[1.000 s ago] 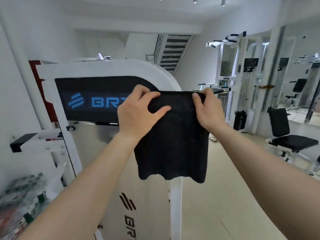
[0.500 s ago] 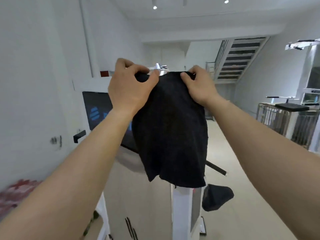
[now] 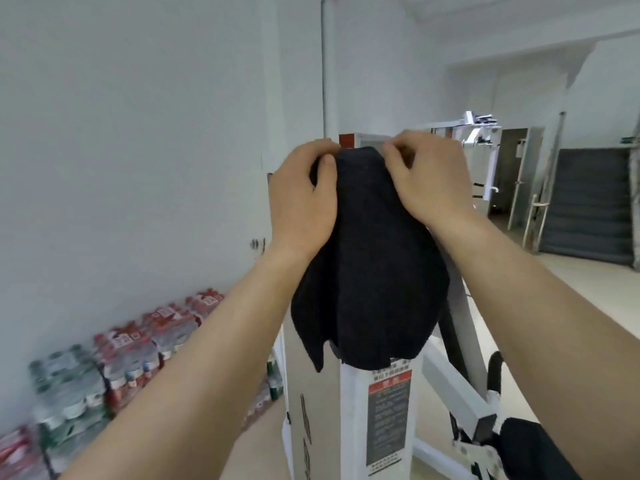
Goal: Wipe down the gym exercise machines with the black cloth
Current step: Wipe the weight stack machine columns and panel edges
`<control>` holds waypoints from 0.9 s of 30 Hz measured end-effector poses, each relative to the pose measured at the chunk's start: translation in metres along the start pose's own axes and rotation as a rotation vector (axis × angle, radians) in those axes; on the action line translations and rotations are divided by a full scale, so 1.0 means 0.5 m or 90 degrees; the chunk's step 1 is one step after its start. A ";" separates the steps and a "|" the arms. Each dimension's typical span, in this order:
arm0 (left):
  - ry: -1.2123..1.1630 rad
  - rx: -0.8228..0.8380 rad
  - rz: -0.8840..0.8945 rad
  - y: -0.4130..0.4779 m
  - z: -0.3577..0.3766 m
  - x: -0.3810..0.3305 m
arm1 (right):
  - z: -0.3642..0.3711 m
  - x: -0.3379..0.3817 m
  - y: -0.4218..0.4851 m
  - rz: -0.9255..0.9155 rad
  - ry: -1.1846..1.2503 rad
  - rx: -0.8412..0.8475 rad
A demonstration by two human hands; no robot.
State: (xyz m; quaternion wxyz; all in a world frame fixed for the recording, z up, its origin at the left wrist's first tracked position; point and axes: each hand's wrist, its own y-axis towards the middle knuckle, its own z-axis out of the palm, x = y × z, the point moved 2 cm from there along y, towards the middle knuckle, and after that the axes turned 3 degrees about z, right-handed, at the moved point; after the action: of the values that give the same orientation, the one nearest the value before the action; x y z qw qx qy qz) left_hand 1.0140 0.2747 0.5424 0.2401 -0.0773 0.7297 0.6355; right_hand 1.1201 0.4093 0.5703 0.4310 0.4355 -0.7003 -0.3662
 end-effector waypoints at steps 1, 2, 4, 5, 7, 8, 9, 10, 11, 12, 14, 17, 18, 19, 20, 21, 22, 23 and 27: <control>-0.014 0.016 -0.026 -0.021 0.006 -0.005 | -0.005 0.004 -0.017 -0.014 -0.016 0.021; -0.032 0.028 -0.051 -0.041 0.014 -0.011 | -0.008 0.009 -0.037 -0.024 -0.025 0.049; -0.095 0.038 -0.108 -0.073 0.032 -0.016 | -0.001 0.019 -0.079 -0.034 -0.051 0.114; -0.144 0.039 -0.143 -0.081 0.038 -0.016 | 0.004 0.026 -0.098 -0.038 -0.060 0.150; -0.233 0.045 -0.186 -0.082 0.046 -0.008 | 0.014 0.039 -0.116 -0.042 -0.054 0.210; -0.256 0.050 -0.194 -0.075 0.048 -0.004 | 0.016 0.044 -0.112 -0.040 -0.048 0.229; -0.267 0.053 -0.199 -0.063 0.050 0.001 | 0.017 0.048 -0.101 -0.039 -0.048 0.242; -0.274 0.049 -0.208 -0.047 0.051 0.006 | 0.021 0.053 -0.083 -0.038 -0.053 0.256; -0.275 0.042 -0.219 -0.027 0.053 0.014 | 0.026 0.058 -0.059 -0.037 -0.060 0.274; -0.268 0.039 -0.232 -0.003 0.055 0.023 | 0.033 0.064 -0.031 -0.036 -0.064 0.297; -0.253 0.053 -0.258 0.040 0.056 0.040 | 0.048 0.077 0.015 -0.032 -0.069 0.333; -0.256 0.066 -0.263 0.056 0.055 0.053 | 0.061 0.082 0.029 -0.037 -0.076 0.334; -0.265 0.060 -0.261 0.046 0.056 0.051 | 0.061 0.080 0.020 -0.041 -0.077 0.327; -0.278 0.051 -0.254 0.028 0.057 0.049 | 0.057 0.077 0.005 -0.048 -0.080 0.311; -0.293 0.042 -0.245 0.004 0.059 0.048 | 0.051 0.075 -0.013 -0.058 -0.086 0.288; -0.297 0.038 -0.234 -0.026 0.061 0.048 | 0.046 0.074 -0.032 -0.067 -0.094 0.262; -0.289 0.044 -0.222 -0.058 0.063 0.048 | 0.042 0.074 -0.053 -0.076 -0.106 0.235; -0.283 0.056 -0.205 -0.091 0.063 0.047 | 0.037 0.077 -0.079 -0.084 -0.121 0.210; -0.271 0.100 -0.116 -0.162 0.059 0.060 | 0.028 0.078 -0.166 -0.105 -0.125 0.154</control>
State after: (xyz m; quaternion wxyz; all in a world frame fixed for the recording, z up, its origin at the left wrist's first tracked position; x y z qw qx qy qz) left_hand 1.0292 0.2944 0.4546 0.4502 0.0118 0.6997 0.5547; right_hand 1.1221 0.3455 0.5026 0.2736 0.5022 -0.7399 -0.3544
